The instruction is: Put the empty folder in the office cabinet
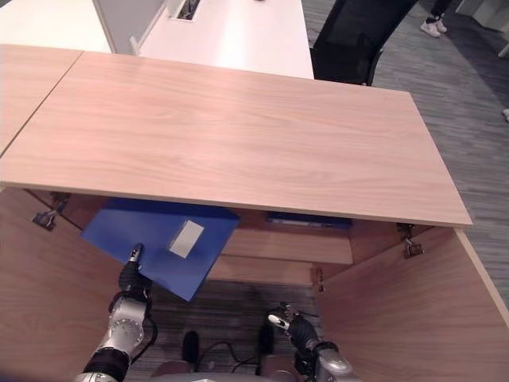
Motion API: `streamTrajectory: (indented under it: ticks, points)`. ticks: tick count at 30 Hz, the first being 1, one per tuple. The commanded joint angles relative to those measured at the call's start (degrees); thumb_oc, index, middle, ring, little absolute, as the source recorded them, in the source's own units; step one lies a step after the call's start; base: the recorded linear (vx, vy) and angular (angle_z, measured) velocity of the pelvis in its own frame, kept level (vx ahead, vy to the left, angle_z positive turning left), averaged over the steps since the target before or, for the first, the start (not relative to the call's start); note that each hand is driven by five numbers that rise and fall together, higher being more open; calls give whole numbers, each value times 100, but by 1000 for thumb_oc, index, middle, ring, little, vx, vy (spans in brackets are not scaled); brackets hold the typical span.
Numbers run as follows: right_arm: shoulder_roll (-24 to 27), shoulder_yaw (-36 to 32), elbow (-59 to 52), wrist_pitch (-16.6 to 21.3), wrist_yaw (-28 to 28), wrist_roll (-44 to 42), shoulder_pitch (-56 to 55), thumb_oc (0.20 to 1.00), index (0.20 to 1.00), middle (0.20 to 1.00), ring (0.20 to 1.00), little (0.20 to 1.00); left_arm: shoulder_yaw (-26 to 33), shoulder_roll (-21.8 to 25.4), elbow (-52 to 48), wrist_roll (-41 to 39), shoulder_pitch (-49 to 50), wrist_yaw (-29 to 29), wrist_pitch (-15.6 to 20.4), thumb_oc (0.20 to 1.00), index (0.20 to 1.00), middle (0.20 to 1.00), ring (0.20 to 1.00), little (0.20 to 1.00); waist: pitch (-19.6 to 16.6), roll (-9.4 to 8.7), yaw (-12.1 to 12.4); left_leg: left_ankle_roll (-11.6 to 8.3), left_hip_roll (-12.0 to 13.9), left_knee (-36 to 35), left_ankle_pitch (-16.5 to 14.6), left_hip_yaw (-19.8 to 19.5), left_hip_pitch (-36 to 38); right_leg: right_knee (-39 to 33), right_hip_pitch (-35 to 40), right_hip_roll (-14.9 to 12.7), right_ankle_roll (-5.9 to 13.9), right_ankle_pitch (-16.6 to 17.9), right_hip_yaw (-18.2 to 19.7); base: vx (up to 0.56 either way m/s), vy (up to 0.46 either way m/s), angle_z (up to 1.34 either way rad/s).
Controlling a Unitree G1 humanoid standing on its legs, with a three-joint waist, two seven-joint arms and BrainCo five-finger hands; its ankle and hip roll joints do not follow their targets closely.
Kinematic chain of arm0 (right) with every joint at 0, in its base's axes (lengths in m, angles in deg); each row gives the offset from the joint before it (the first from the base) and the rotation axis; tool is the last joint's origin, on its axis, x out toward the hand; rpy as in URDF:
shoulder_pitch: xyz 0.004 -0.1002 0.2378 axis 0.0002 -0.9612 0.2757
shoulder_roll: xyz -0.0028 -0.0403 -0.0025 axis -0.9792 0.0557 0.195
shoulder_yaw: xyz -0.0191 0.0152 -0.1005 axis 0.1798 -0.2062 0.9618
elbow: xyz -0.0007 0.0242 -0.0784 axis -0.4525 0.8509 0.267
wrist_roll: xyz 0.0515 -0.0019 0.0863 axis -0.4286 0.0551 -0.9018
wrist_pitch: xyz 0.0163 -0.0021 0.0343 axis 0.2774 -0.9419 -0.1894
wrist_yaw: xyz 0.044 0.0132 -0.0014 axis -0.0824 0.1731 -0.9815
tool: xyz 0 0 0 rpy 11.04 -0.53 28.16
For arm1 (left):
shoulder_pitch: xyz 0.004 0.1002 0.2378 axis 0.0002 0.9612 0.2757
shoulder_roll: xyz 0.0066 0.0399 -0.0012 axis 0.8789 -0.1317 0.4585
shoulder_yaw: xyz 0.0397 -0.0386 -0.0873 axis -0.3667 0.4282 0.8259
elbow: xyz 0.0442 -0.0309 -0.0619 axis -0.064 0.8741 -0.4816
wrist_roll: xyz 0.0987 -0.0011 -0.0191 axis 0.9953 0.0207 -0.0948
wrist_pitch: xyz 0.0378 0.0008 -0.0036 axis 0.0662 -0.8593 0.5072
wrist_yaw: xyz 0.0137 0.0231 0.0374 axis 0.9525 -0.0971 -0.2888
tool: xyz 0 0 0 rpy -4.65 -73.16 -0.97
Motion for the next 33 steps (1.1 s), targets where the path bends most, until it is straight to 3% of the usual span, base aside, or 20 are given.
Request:
streamTrajectory:
  ticks: [1, 7, 15, 17, 20, 28, 29, 30, 31, 32, 33]
  points:
    - [17, -22, -283, 212, -104, -159, -30, 1000, 1000, 1000, 1000, 1000, 45, 259, -220, -142, -793, 212, 300, 200, 200, 200, 200, 200, 13, -254, 20, 190, -210, 14, -600, -53, 17, 645, -225, -307, 200, -411, -114, 27, -83, 13]
    - [225, 178, -338, 185, -145, -218, 78, 1000, 1000, 1000, 1000, 1000, 131, 402, 217, -395, -1659, 27, 430, 200, 200, 200, 200, 200, 184, -282, -166, 93, -20, 73, -571, -8, -100, 627, -354, -138, 114, -468, -107, -11, -85, 1]
    - [358, 451, -478, 286, -73, -542, 345, 1000, 1000, 1000, 1000, 1000, 246, 995, 804, -844, -3265, -255, 662, 200, 200, 200, 200, 200, 525, -438, -364, 16, 205, 264, -479, -10, -496, 1084, -901, 43, 5, -650, -74, -56, -60, -5]
    - [440, 568, -429, 343, -9, -642, 503, 1000, 1000, 1000, 1000, 1000, 212, 1239, 1074, -1091, -4110, -373, 775, 200, 200, 200, 200, 200, 719, -566, -429, 14, 248, 978, -683, -135, -1068, 1402, -1173, 24, -41, -786, -125, -76, -84, 7]
    - [506, 614, -445, 369, 12, -799, 597, 1000, 1000, 1000, 1000, 1000, 165, 1400, 1273, -1282, -4707, -444, 841, 200, 200, 200, 200, 200, 804, -656, -482, -3, 203, 1473, -828, -276, -1522, 1603, -1391, 7, -52, -839, -180, -65, -90, 15]
    - [550, 684, -547, 453, 28, -1184, 804, 1000, 1000, 1000, 1000, 1000, 125, 1824, 1872, -1648, -5649, -500, 850, 200, 200, 200, 200, 200, 836, -663, -606, 34, 161, 2472, -1209, -569, -2429, 2383, -2050, -13, -86, -1126, -198, -17, -15, 15]
    - [559, 709, -576, 467, 33, -1294, 850, 1000, 1000, 1000, 1000, 1000, 107, 1949, 2054, -1701, -5890, -511, 804, 200, 200, 200, 200, 200, 811, -639, -639, 62, 183, 2781, -1511, -666, -2611, 2688, -2214, 29, -60, -1366, -134, -25, 17, 12]
    - [570, 727, -599, 471, 23, -1329, 857, 1000, 1000, 1000, 1000, 1000, 108, 2028, 2188, -1730, -6011, -508, 759, 200, 200, 200, 200, 200, 855, -663, -643, 83, 181, 2926, -1415, -619, -2770, 2772, -2343, -5, -113, -1269, -199, 74, 13, 11]
    - [577, 738, -624, 470, 18, -1352, 871, 1000, 1000, 1000, 1000, 1000, 100, 2115, 2283, -1765, -6117, -491, 736, 200, 200, 200, 200, 200, 822, -641, -660, 88, 191, 3110, -1672, -698, -2834, 2946, -2401, 31, -75, -1461, -124, -116, 14, 3]
    - [578, 739, -630, 469, 19, -1357, 879, 1000, 1000, 1000, 1000, 1000, 98, 2132, 2312, -1777, -6143, -472, 727, 200, 200, 200, 200, 200, 855, -663, -659, 101, 178, 3149, -1512, -642, -2943, 2930, -2475, -12, -122, -1317, -203, 90, 2, 6]
    - [573, 738, -629, 467, 19, -1356, 887, 1000, 1000, 1000, 1000, 1000, 92, 2138, 2323, -1781, -6156, -469, 726, 200, 200, 200, 200, 200, 811, -639, -674, 91, 184, 3159, -1673, -709, -2903, 2970, -2453, 25, -75, -1456, -130, -8, 3, 6]
